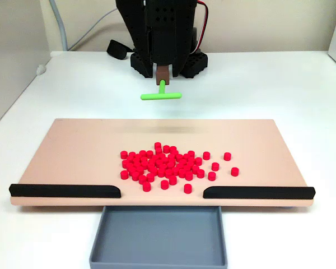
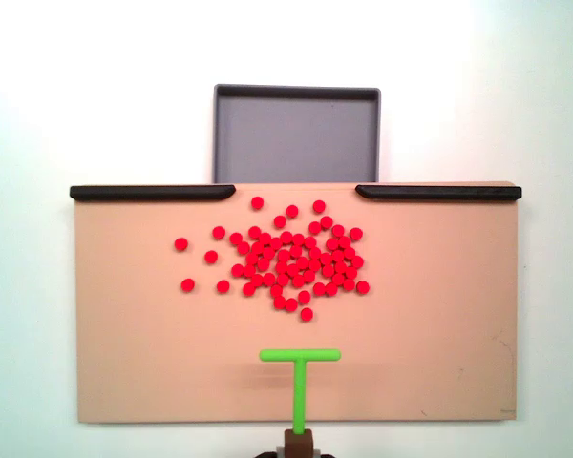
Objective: Push granules from left to the grey container
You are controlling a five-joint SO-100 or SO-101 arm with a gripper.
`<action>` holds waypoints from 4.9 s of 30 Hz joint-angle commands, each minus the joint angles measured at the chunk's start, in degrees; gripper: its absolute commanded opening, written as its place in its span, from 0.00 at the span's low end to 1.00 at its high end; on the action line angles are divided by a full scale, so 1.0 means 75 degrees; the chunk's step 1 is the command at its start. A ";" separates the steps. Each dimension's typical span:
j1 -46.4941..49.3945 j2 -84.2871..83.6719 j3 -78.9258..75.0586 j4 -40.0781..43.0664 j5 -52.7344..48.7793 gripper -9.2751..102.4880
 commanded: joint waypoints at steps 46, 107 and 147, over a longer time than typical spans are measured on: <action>-0.3246 -0.3656 -0.4160 0.0281 1.1027 0.08; -0.3270 -0.7934 -0.8965 0.1289 1.4016 0.08; -0.3023 -0.8074 -0.8859 0.1277 1.3945 0.08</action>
